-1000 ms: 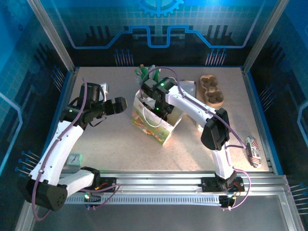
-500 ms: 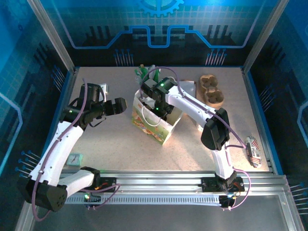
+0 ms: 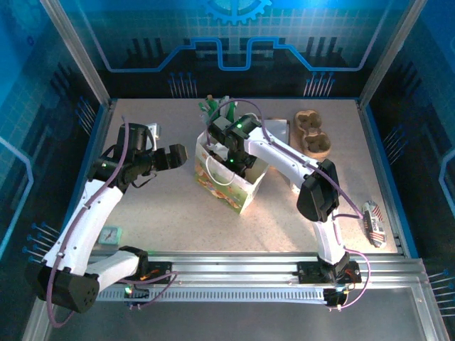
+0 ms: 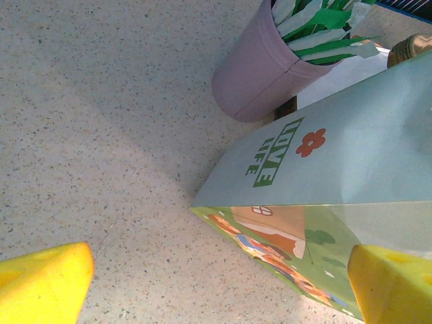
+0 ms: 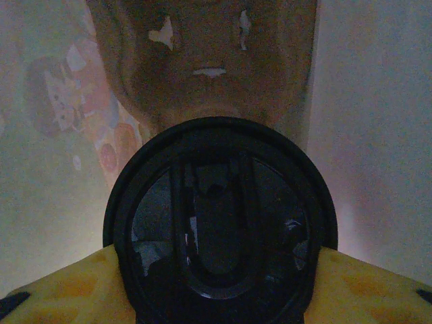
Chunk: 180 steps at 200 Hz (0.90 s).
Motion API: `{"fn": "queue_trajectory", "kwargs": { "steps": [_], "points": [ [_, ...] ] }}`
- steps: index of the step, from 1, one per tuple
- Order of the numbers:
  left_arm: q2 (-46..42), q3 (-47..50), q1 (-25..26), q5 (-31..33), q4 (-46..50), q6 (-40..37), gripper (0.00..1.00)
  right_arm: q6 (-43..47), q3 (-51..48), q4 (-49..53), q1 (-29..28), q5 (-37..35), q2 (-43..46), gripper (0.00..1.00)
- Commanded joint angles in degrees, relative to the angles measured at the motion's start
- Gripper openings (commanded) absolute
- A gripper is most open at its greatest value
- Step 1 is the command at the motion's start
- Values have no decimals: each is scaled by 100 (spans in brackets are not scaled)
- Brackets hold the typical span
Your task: Pack the takeout coffee
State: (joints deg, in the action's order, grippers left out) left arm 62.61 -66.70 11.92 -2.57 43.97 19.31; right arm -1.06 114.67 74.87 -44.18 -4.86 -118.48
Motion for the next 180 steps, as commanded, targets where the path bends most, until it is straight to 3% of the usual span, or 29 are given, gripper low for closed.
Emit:
{"fn": "queue_trajectory", "kwargs": {
  "steps": [1,180],
  "points": [
    [-100,60,-59,76,-89,-102,98,-52,-187,91,71,37,-97,38],
    [-100,52,-59,79,-90,-110,98,-56,-251,56,73,28,44,38]
  ]
}}
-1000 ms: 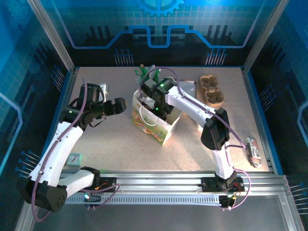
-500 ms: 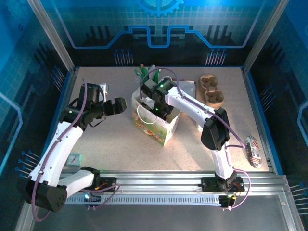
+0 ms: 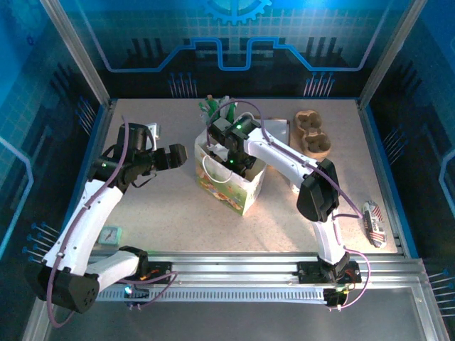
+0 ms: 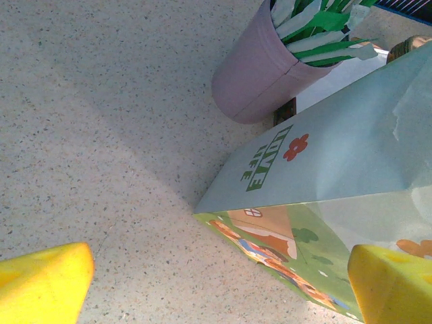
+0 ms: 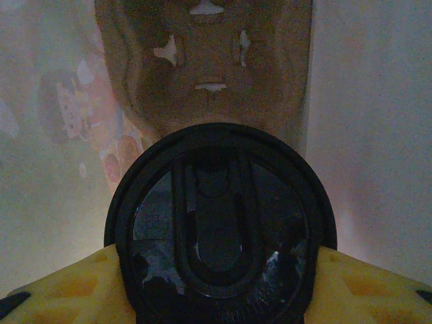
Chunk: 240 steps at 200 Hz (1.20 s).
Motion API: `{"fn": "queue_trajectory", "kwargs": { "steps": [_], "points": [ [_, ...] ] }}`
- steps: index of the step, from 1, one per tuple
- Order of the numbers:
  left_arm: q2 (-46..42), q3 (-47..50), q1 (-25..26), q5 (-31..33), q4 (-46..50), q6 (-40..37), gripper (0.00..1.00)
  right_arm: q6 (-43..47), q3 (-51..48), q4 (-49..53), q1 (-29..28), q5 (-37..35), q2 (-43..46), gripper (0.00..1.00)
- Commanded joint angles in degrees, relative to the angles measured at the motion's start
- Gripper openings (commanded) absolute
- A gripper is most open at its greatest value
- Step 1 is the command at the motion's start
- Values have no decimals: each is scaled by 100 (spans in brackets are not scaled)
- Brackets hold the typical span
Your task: Pack the takeout coffee
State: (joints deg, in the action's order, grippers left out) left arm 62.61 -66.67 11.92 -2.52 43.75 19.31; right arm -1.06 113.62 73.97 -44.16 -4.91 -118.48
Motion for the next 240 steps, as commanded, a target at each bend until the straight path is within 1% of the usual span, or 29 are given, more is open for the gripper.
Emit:
{"fn": "queue_trajectory", "kwargs": {
  "steps": [1,164,240],
  "points": [
    [-100,54,-59,76,-64,-107,98,-63,-147,145,68,33,44,38],
    [-92,50,-59,68,-81,-103,98,-64,26,197,42,-9,173,38],
    [-100,73,-59,68,-94,-109,98,-44,1003,774,-75,-232,445,38]
  ]
}}
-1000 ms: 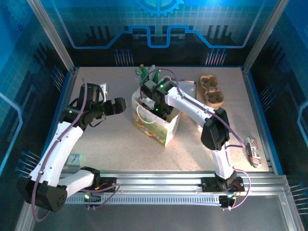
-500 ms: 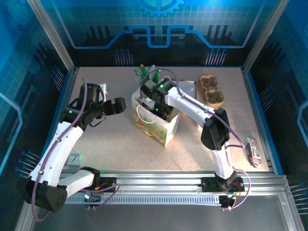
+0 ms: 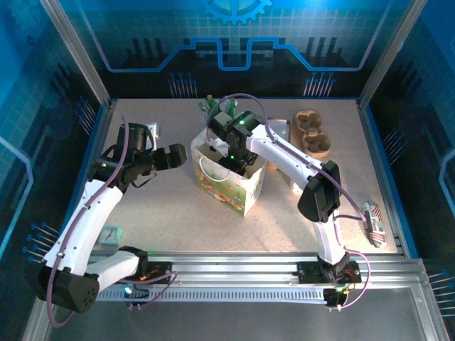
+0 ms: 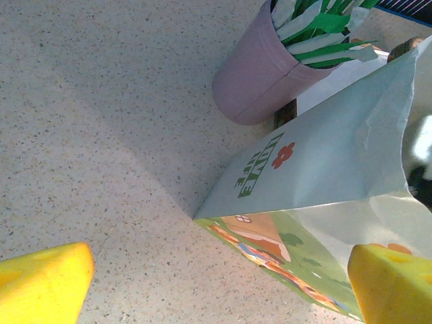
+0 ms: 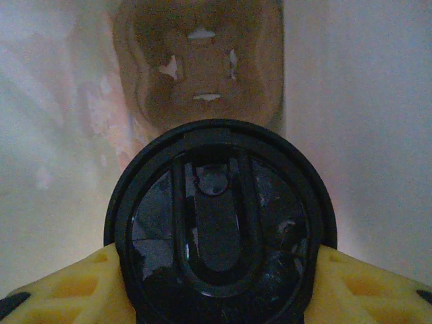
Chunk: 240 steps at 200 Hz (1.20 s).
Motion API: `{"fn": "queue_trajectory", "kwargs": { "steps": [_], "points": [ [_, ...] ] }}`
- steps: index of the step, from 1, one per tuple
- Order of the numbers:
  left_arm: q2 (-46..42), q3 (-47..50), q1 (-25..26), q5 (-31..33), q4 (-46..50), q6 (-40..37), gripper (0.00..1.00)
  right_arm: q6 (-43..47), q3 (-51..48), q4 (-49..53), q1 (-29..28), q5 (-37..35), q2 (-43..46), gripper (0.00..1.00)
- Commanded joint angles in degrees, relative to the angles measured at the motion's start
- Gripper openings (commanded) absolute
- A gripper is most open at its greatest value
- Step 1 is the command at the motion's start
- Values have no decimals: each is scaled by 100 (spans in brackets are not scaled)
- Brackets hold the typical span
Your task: Pack the takeout coffee
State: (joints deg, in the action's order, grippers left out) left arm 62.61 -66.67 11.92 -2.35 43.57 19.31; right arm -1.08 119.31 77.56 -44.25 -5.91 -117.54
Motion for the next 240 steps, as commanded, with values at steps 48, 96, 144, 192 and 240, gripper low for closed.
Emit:
{"fn": "queue_trajectory", "kwargs": {
  "steps": [48,96,144,192,240],
  "points": [
    [-109,81,-59,32,-82,-105,98,-51,1007,697,-134,-290,532,38],
    [-113,80,-59,33,-85,-108,98,-94,1155,629,-139,-335,758,38],
    [-109,84,-54,37,-85,-110,98,-101,1126,505,-138,-420,941,38],
    [-104,81,-59,42,-83,-120,98,-134,829,187,-127,-410,1190,38],
    [-93,81,-59,40,-85,-120,98,-207,399,-155,-49,-339,1508,38]
  ]
}}
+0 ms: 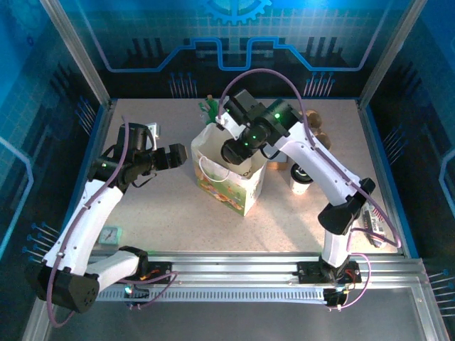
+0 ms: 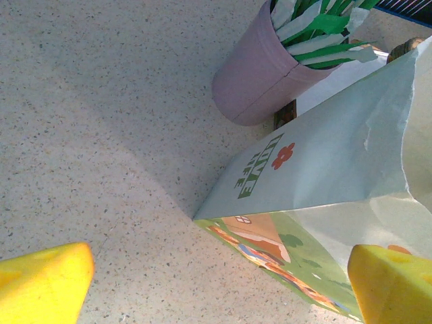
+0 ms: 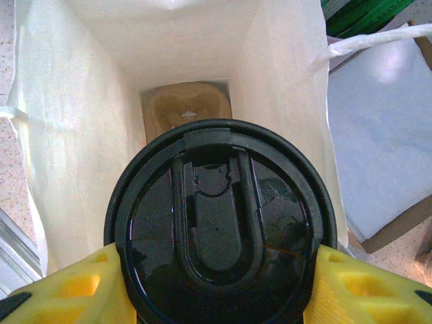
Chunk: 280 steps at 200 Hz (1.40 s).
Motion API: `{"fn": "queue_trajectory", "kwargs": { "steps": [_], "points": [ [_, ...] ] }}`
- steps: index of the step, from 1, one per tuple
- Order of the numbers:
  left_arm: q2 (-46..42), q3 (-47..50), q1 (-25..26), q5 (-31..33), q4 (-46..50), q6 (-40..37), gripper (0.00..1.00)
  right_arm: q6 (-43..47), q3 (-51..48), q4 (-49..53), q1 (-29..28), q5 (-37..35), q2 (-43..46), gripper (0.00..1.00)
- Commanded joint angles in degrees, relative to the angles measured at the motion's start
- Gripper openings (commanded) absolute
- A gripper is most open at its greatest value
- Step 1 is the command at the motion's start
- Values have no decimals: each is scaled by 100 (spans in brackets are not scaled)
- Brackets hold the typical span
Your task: Pack the takeout coffee
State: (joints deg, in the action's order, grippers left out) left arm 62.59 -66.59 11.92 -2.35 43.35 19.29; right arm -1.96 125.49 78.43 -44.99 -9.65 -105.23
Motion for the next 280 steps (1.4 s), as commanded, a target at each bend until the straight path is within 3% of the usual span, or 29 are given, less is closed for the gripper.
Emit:
{"fn": "queue_trajectory", "kwargs": {
  "steps": [1,123,243,280],
  "points": [
    [-90,69,-59,36,-63,-114,98,-116,-228,-250,34,38,285,38],
    [-87,58,-59,42,-63,-114,98,-189,-402,-736,102,217,1014,39],
    [-89,65,-59,50,-66,-125,98,-142,-34,-612,167,294,1376,39],
    [-102,79,-59,52,-66,-123,98,-179,213,-88,204,277,1145,39]
  ]
}}
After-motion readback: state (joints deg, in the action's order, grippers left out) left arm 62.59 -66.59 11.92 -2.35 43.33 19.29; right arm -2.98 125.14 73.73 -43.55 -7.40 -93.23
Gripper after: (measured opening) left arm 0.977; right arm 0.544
